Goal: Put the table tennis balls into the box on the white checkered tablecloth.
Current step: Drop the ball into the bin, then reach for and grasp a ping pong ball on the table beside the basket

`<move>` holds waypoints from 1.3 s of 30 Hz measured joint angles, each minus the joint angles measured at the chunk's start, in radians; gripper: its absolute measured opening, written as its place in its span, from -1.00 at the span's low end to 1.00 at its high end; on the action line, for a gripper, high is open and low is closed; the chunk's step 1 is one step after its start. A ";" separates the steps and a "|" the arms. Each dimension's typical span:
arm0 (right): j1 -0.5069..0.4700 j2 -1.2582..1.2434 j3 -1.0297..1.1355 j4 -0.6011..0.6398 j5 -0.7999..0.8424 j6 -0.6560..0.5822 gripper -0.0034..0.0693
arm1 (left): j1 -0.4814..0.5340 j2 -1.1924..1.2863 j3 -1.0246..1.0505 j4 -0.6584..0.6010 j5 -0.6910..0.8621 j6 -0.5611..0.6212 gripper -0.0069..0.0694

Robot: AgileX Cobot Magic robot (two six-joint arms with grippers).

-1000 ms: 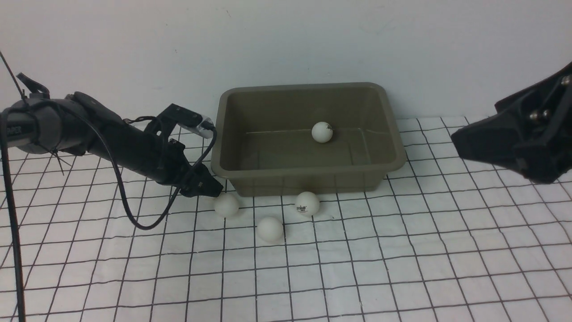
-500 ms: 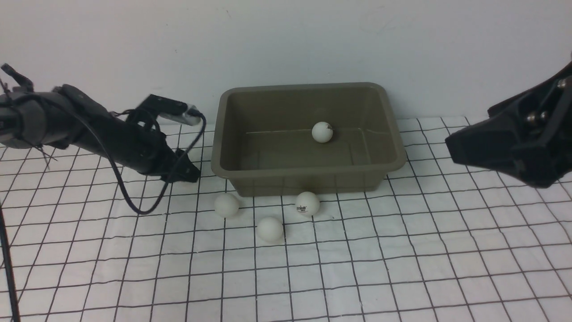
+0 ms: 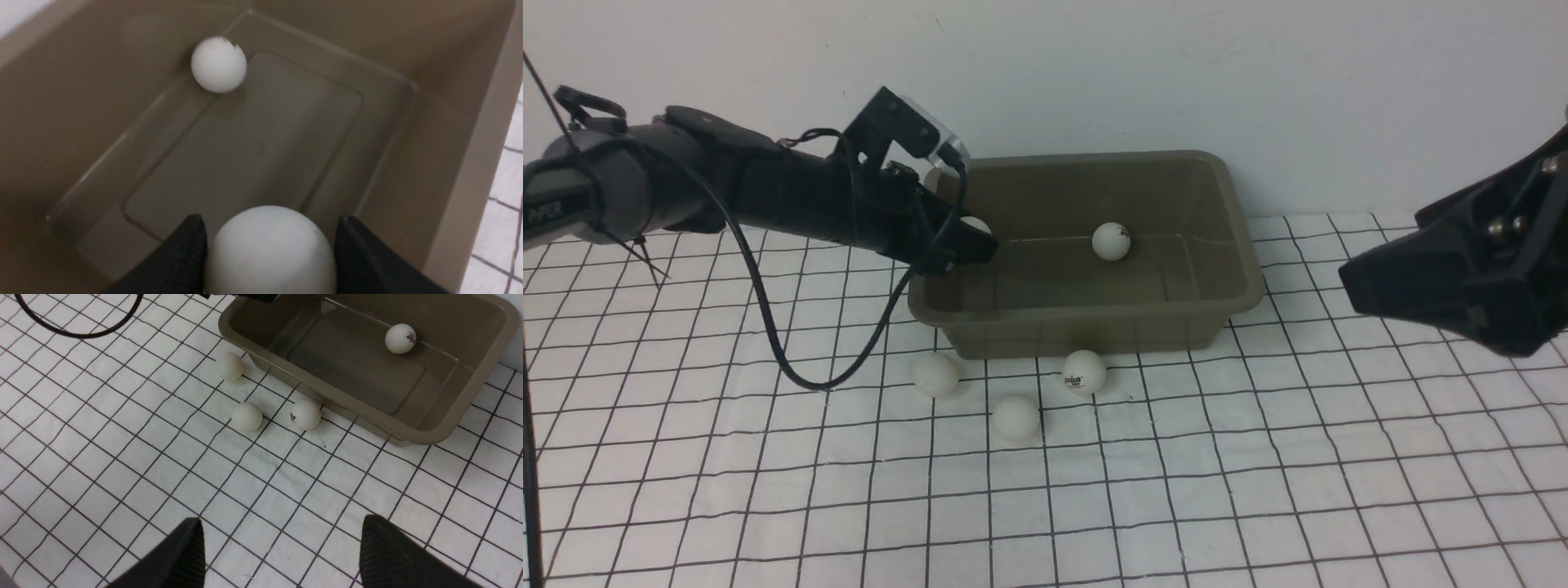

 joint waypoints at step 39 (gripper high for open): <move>0.000 0.000 0.000 0.012 0.032 -0.024 0.37 | 0.126 -0.509 0.504 0.400 0.012 -0.660 0.30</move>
